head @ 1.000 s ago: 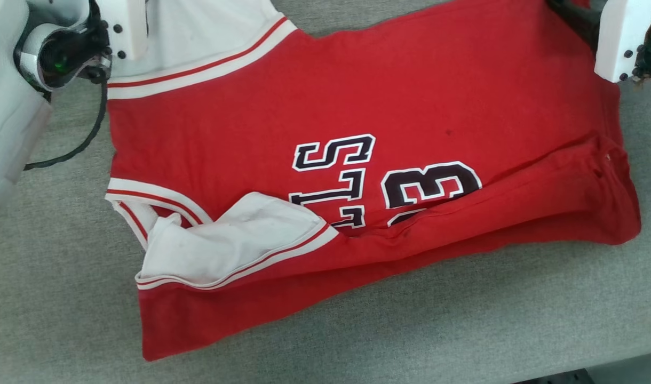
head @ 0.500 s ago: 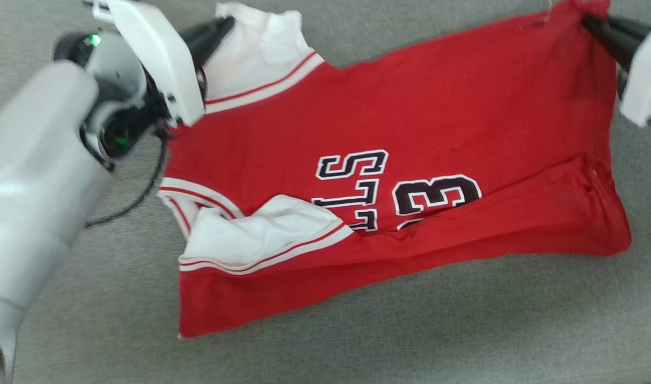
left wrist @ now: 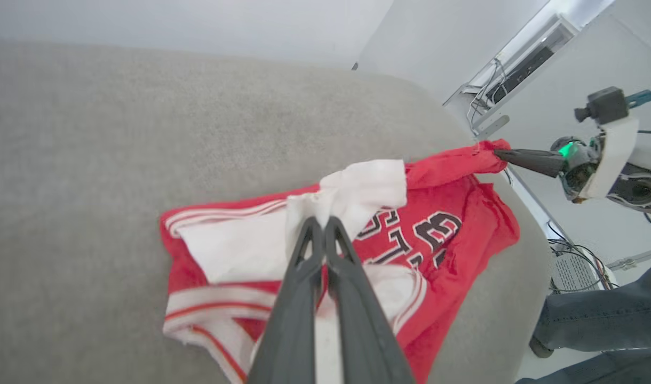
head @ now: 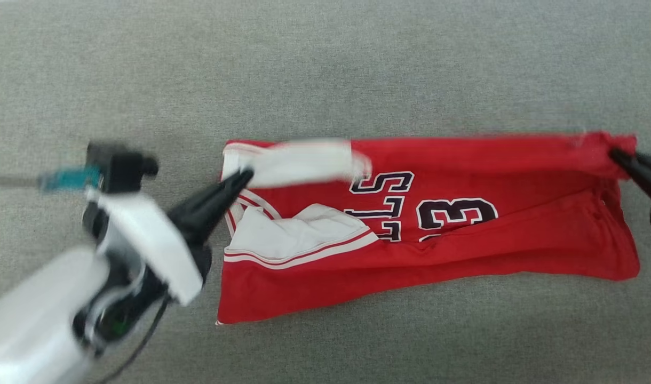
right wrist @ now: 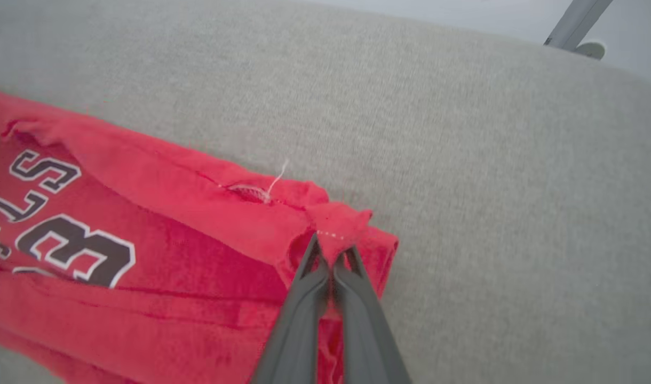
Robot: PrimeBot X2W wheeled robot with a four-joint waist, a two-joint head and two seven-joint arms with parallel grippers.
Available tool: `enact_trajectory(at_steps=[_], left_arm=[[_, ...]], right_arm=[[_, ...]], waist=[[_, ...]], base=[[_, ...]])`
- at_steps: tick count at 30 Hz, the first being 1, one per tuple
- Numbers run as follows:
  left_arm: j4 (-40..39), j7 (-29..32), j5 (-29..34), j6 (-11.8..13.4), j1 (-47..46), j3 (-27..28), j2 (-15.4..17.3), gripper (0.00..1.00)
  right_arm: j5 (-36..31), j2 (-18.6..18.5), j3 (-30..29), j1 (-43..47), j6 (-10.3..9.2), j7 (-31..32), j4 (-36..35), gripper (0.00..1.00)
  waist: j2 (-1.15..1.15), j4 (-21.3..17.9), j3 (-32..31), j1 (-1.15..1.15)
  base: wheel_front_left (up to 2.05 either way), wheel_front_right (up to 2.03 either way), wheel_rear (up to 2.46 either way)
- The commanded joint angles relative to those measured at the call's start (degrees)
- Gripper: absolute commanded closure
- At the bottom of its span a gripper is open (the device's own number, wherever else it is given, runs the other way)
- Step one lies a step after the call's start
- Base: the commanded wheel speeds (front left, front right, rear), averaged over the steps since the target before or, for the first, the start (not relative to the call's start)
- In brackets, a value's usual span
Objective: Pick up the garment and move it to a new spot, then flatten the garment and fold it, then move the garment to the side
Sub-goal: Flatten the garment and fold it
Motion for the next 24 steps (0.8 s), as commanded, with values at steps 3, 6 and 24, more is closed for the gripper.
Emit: enact_trajectory(at_steps=[3,6,24], left_arm=[[-7.2,-4.4,-1.4,3.1,7.5,0.9,4.4,1.00],[-11.9,-6.9,-1.6,5.1,12.2,0.4,6.7,1.00],[-1.4,-7.2,-3.6,1.0,15.1,-3.5,-0.8,0.94]], right_arm=[[1.2,-1.9,-1.7,4.9,-0.03,-2.6,-1.3,1.00],[2.0,-2.3,-3.0,8.2,-0.03,-3.9,-1.8,1.00],[-0.5,6.2,-6.1,12.5,-0.03,-2.5,5.2,0.00]], waist=[[0.00,-0.3,0.0,0.00],[0.00,-0.3,0.2,0.00],[0.00,0.2,0.3,0.00]], base=[[0.00,0.00,0.00],[0.00,0.00,0.00],[0.00,0.00,0.00]])
